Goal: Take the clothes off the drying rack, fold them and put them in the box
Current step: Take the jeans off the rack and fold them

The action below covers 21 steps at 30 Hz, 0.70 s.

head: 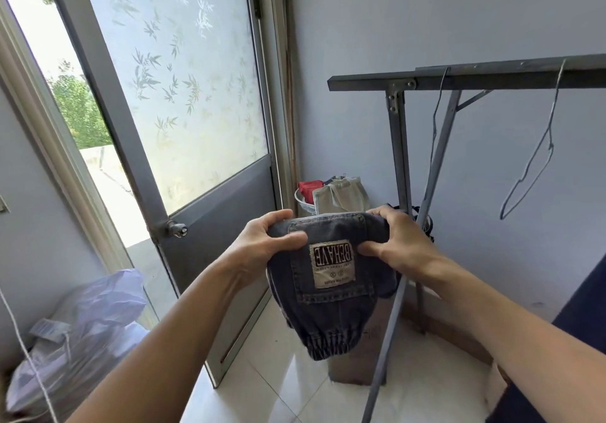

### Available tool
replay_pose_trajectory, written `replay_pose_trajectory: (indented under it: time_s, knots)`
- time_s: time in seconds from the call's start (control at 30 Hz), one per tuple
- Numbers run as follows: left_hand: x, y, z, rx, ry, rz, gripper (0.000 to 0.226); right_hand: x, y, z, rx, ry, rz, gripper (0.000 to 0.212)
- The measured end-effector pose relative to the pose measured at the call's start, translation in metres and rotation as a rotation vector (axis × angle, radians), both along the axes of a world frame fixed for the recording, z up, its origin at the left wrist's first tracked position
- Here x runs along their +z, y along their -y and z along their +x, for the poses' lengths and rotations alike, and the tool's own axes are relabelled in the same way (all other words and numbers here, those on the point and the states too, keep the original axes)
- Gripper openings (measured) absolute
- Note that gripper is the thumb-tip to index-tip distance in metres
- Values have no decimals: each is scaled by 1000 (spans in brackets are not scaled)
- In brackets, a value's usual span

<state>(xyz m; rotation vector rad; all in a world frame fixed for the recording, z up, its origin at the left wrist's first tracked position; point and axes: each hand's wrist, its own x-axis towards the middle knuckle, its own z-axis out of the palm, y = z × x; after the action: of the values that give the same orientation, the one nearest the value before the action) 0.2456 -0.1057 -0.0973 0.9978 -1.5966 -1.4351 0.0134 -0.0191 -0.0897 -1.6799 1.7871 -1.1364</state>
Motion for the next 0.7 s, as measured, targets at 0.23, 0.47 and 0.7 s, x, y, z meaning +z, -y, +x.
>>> replay_pose_trajectory:
  time_s: [0.23,0.47,0.7]
  knots:
    - [11,4,2,-131,466,-290,23,23,2,-7,-49,-280,42,21]
    - [5,18,8,-41,675,-411,10,40,-4,-2,-97,-685,133,26]
    - [-20,9,-6,197,473,-270,41,28,0,9,-126,-695,-234,28]
